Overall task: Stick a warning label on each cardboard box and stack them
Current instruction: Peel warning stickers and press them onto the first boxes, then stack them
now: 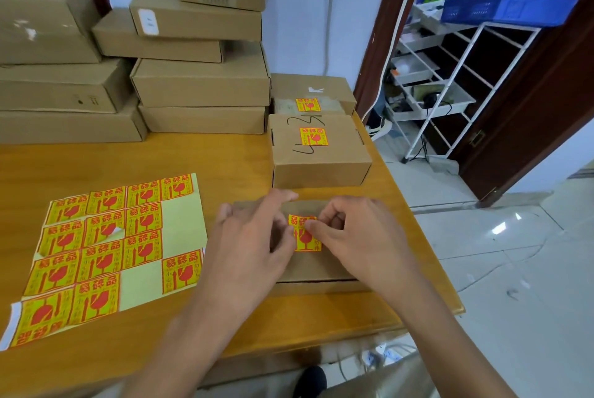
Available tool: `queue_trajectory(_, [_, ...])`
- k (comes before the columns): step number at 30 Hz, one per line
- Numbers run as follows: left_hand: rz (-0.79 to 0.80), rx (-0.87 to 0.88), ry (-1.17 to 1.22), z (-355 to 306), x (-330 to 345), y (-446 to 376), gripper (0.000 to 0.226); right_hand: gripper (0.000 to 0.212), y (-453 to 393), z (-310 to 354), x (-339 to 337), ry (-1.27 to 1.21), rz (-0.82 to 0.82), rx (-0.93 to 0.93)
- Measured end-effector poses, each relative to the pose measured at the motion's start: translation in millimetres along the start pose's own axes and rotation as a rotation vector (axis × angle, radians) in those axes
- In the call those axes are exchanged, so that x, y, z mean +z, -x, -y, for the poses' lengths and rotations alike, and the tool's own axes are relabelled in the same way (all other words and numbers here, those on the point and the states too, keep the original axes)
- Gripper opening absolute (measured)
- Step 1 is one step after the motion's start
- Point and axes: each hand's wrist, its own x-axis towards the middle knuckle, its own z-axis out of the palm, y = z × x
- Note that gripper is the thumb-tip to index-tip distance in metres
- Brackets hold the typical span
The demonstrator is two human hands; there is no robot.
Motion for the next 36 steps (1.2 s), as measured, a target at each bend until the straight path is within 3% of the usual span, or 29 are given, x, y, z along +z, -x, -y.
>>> queue_trajectory(12, [-0.012,-0.027,0.014,9.1,7.0,0.8,0.043,0.031,-3.7,-3.3,1.6,0.0,-0.017,0.003])
queue_trajectory(16, [-0.038,-0.067,-0.079,13.7,8.2,1.4,0.038,0.031,-2.8,-2.1,2.9,0.049,-0.034,-0.02])
queue_trajectory(21, [0.067,-0.066,-0.038,20.5,4.1,-0.8,0.035,0.032,7.2,-6.0,9.3,0.112,-0.154,-0.245])
queue_trajectory(26, [0.127,-0.053,0.147,28.6,2.7,1.0,0.026,0.009,12.3,-27.5,14.5,0.065,-0.153,-0.44])
queue_trajectory(31, [0.139,-0.031,0.176,32.4,2.5,3.6,0.033,0.023,13.9,-36.3,16.3,0.044,-0.143,-0.462])
queue_trajectory(36, [0.152,-0.031,0.226,31.2,-0.1,5.0,0.024,0.032,14.9,-40.3,17.7,-0.025,-0.138,-0.438])
